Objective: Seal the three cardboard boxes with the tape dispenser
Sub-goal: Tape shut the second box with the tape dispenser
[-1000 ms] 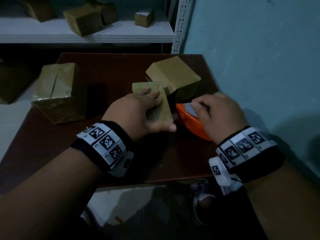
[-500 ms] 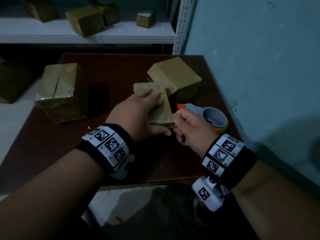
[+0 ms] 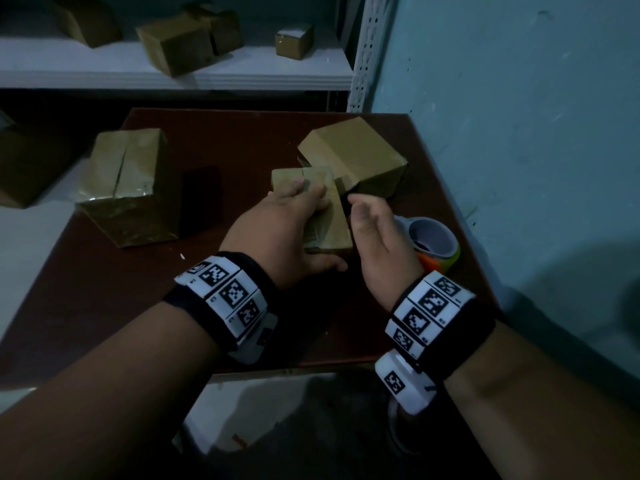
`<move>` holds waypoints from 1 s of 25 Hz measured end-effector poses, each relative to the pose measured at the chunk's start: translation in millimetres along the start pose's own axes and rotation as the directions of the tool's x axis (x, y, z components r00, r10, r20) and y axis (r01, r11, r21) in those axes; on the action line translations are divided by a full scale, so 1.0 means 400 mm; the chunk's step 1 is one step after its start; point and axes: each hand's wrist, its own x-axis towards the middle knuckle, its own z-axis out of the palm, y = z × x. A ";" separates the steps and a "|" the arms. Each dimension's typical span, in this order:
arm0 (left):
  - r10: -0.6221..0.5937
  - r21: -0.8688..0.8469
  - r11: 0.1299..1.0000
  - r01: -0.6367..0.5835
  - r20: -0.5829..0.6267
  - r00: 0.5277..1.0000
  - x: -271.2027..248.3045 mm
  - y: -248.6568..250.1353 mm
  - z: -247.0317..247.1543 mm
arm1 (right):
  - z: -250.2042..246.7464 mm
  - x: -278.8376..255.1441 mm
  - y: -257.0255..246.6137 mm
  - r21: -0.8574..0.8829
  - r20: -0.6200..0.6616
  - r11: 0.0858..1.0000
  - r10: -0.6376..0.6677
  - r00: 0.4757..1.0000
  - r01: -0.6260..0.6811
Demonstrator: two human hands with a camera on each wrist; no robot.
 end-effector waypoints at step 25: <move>-0.051 -0.514 0.837 0.188 0.268 0.962 -0.005 -0.113 0.015 | 0.054 0.037 0.027 0.185 0.158 0.970 0.129 0.979 -0.158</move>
